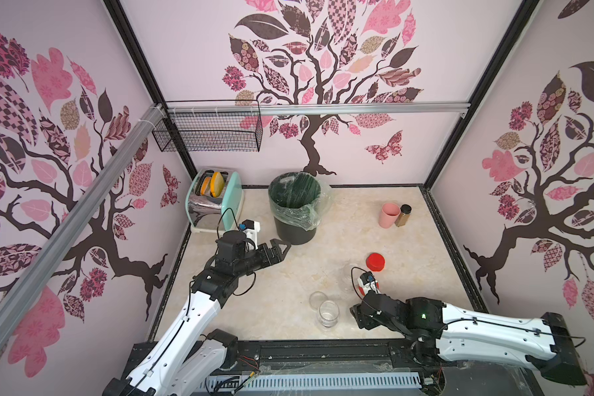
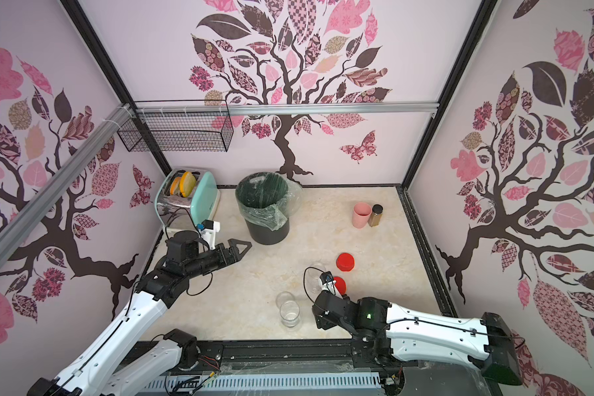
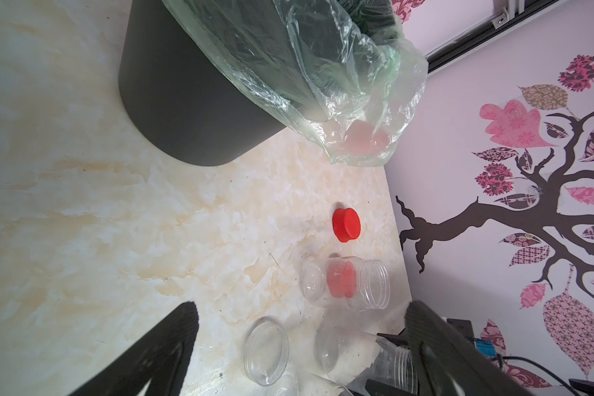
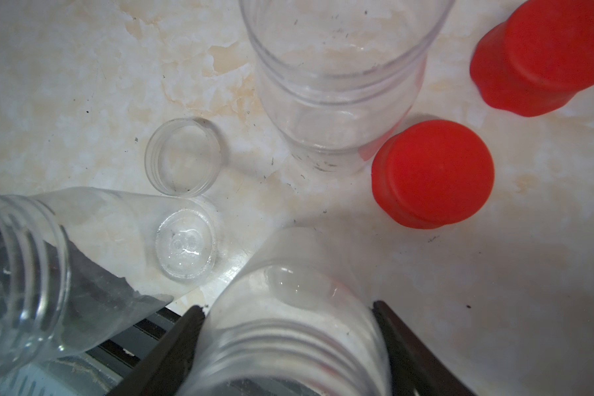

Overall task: Empty expired oatmeal from jars
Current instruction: Place the jar at the center of the board.

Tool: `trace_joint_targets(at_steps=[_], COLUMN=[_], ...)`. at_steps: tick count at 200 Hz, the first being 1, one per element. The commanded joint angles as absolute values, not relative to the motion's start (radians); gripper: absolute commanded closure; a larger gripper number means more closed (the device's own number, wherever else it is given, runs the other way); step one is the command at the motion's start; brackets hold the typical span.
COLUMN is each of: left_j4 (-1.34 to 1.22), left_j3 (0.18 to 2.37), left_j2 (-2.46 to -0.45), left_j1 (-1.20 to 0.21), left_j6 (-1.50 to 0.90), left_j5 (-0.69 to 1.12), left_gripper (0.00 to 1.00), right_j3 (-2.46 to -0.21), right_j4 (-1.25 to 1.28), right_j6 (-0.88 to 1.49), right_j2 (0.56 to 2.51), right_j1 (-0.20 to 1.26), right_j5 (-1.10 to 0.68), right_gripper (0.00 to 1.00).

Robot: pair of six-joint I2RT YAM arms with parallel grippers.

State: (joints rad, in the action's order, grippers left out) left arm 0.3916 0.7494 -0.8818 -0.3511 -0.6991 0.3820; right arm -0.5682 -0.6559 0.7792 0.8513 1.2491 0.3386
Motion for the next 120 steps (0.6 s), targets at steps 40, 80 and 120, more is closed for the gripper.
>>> trace_joint_targets(at_steps=[40, 80, 120], left_j4=[0.384, 0.388, 0.465], left_j3=[0.742, 0.747, 0.754], left_j2=[-0.886, -0.887, -0.852], left_j1=[-0.345, -0.343, -0.344], left_j6=[-0.671, -0.659, -0.546], left_j5=[0.371, 0.371, 0.219], left_gripper=[0.02, 0.02, 0.02], right_j3=[-0.581, -0.613, -0.771], right_j4=[-0.650, -0.682, -0.814], right_j6=[0.770, 0.772, 0.696], right_j2=[0.809, 0.792, 0.723], right_j1=[1.253, 1.254, 1.252], right_j5=[0.353, 0.364, 0.465], right_gripper=[0.13, 0.09, 0.08])
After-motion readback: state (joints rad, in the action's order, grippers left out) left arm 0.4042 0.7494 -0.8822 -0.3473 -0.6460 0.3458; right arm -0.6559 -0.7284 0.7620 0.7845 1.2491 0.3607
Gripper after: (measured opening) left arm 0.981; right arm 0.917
